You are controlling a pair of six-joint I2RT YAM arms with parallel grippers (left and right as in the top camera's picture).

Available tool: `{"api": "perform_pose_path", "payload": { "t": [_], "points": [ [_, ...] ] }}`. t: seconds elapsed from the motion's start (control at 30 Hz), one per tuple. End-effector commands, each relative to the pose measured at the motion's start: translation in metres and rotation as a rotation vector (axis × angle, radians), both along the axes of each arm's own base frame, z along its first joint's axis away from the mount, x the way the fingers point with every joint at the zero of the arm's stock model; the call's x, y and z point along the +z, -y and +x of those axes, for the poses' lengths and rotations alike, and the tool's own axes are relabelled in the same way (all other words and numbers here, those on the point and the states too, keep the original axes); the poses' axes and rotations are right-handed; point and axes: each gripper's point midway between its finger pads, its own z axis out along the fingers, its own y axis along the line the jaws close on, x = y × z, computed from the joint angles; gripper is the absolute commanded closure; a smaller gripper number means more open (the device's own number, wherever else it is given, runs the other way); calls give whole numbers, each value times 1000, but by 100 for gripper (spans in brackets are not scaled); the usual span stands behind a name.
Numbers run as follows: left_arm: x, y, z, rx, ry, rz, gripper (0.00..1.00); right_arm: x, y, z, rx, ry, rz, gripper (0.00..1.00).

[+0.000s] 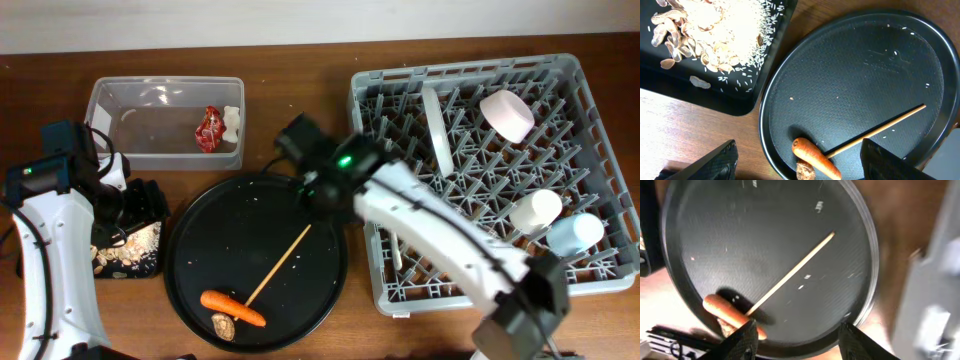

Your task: Sort waste into correct bins and load items into the dishwasher rack

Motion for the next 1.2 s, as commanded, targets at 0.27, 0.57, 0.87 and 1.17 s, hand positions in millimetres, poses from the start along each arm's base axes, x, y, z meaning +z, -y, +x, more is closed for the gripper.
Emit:
{"api": "perform_pose_path", "payload": {
  "t": [0.27,0.57,0.87,1.17],
  "points": [
    [3,3,-1,7,9,-10,22,-155,-50,-52,-141,-216,-207,45],
    [3,4,0,6,12,-17,22,-176,-50,-54,-141,-234,-237,66],
    [3,6,0,-5,12,-16,22,-169,-50,-52,-144,-229,-229,87],
    [3,7,0,-5,10,-17,22,-101,-25,-16,-36,-114,-240,96]
  ]
}}
